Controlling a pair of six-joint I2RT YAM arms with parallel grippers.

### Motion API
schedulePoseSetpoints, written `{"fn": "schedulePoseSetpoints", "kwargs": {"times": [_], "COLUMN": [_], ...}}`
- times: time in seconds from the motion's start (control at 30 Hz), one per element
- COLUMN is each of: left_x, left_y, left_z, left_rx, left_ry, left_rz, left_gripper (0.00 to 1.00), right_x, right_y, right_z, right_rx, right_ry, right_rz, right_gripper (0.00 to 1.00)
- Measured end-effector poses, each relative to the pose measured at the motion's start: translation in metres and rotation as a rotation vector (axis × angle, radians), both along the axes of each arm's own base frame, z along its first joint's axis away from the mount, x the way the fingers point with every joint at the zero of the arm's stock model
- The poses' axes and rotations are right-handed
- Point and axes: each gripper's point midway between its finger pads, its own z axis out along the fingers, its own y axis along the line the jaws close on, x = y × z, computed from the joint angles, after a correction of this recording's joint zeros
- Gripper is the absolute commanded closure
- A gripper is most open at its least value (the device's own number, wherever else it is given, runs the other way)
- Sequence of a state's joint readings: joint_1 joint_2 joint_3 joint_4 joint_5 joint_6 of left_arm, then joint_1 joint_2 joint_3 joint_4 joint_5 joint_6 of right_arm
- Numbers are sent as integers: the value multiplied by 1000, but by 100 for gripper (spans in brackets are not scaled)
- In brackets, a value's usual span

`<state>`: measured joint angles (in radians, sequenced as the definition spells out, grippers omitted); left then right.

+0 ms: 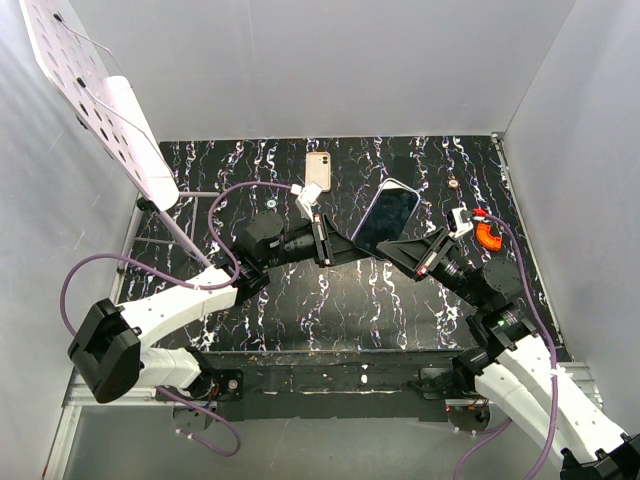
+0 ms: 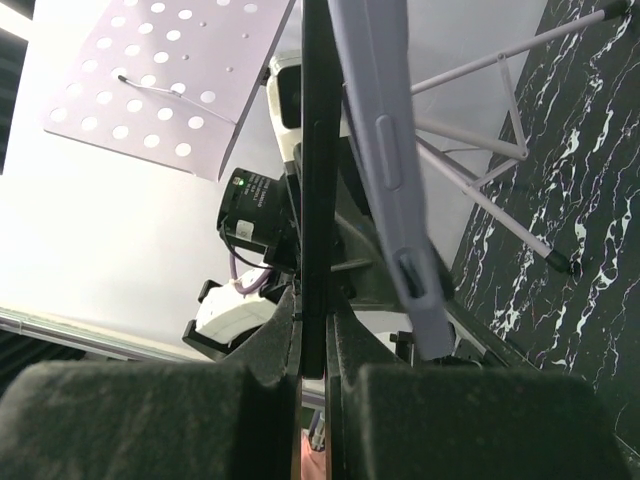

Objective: Take the phone out of the phone case
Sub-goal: Remove the phone case from the phone, then place the phone case at the center of the board.

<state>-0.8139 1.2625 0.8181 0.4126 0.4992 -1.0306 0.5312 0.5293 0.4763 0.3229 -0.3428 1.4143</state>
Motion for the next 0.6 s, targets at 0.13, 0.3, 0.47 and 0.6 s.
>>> {"fn": "schedulePoseSetpoints", "kwargs": {"times": [0.13, 0.3, 0.47, 0.6], "left_x": [11, 28, 56, 92], "left_y": [2, 12, 29, 45], "left_z": [-13, -29, -42, -81], "left_rx": [46, 123, 251, 343], "left_ry": [26, 56, 115, 234], "left_rz": [65, 181, 350, 455], "left_gripper": [100, 100, 100, 100], "right_x": [-2, -9, -14, -16], "right_y": [1, 3, 4, -1], "right_z": [0, -3, -6, -8], "right_rx": [-2, -11, -29, -55], "right_ry": [-1, 6, 0, -20], "right_rz": [12, 44, 60, 38], "right_gripper": [99, 99, 99, 99]}}
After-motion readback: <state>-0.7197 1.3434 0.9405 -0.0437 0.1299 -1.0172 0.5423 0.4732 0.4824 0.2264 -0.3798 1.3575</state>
